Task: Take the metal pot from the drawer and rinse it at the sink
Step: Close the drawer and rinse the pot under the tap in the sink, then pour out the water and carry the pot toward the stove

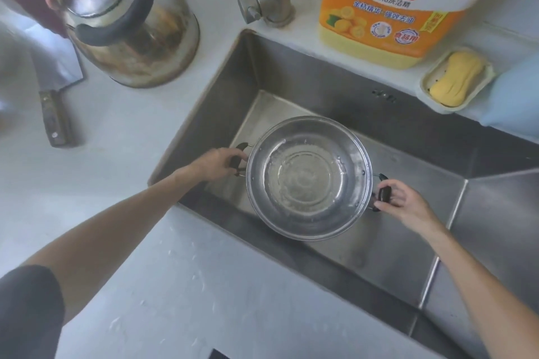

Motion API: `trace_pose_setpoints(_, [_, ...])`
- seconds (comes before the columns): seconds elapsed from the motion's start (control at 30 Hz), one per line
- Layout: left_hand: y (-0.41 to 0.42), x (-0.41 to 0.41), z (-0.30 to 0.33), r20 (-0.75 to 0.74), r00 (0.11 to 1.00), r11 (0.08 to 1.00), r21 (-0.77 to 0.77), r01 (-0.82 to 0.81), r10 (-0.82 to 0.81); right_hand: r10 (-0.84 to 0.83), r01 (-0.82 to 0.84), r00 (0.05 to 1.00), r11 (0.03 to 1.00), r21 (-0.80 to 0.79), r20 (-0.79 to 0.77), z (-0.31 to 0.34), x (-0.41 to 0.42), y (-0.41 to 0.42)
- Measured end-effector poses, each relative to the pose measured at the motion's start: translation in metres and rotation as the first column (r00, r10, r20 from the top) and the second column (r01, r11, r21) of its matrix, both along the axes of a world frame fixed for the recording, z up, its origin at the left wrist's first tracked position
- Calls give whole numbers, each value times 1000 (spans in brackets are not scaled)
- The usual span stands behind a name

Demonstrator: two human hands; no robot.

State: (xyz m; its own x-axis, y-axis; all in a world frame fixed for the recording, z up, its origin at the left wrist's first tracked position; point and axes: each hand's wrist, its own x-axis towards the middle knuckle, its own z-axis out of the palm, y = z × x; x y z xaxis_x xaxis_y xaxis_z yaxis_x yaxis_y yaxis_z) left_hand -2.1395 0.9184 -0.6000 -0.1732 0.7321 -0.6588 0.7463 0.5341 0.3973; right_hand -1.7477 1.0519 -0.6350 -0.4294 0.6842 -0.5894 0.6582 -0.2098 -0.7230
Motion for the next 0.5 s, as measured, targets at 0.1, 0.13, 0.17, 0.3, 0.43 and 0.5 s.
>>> trace_pose_setpoints(0.1, [-6,-6,6,21,1000,994,104,18,-20,-21,23,999,997,75,-29,13,4,1])
trace_pose_setpoints(0.13, [-7,-8,10,25,999,989,145,26,-29,-19,23,999,995,97,-41,20,5,0])
trace_pose_setpoints(0.17, [-8,-10,14,21,999,982,184,37,-41,-11,18,998,993,118,-58,27,5,-1])
trace_pose_setpoints(0.3, [-13,-15,35,-21,996,953,289,85,-83,7,11,996,976,215,-85,63,6,-6])
trace_pose_setpoints(0.43, [-16,-15,56,-142,979,886,420,196,-150,38,-25,999,929,369,-27,94,12,-10])
trace_pose_setpoints(0.5, [-20,-14,65,-190,969,801,548,239,-159,59,-59,998,865,499,16,108,15,-14])
